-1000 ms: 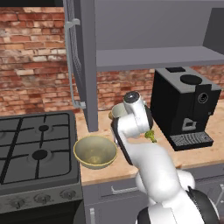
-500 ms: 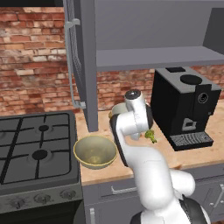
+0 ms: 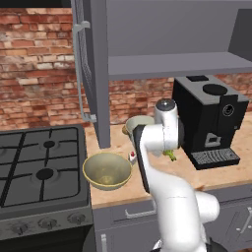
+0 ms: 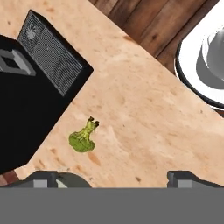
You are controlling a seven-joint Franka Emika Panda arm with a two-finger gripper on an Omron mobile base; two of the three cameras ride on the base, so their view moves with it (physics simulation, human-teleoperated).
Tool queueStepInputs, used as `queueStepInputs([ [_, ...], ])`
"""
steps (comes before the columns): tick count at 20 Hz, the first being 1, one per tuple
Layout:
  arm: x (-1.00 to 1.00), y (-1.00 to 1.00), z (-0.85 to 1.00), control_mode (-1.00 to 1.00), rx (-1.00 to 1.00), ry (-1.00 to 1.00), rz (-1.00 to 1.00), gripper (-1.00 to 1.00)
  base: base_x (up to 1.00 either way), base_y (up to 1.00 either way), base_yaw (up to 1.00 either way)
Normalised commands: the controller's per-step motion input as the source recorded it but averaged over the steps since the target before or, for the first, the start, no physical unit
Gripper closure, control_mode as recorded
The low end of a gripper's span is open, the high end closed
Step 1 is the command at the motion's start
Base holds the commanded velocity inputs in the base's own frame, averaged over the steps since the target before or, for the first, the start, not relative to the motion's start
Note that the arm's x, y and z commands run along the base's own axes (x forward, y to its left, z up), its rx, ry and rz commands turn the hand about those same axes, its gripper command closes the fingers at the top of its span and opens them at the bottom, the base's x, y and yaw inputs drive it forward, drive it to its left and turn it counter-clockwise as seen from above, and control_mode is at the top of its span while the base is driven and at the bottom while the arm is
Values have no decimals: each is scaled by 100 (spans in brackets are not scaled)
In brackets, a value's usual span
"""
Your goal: Pick both bowls and place them on the counter. Then place the cake in one bowl and place the broccoli in the other bowl.
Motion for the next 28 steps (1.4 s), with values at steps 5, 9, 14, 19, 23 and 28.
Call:
queueStepInputs([
  [5,-21,4,27,-100,17,-13,-34,-100,0,0,0],
  [9,-31,30,23,-100,15,-8,-50,-100,0,0,0],
  [14,-26,29,20,-100,18,-3,-44,-100,0,0,0],
  [19,-16,25,7,-100,26,-6,-42,-100,0,0,0],
  [23,0,8,14,-100,9,-2,11,-100,0,0,0],
  [28,-6,3,4,-100,-10,-7,43,-100,0,0,0],
])
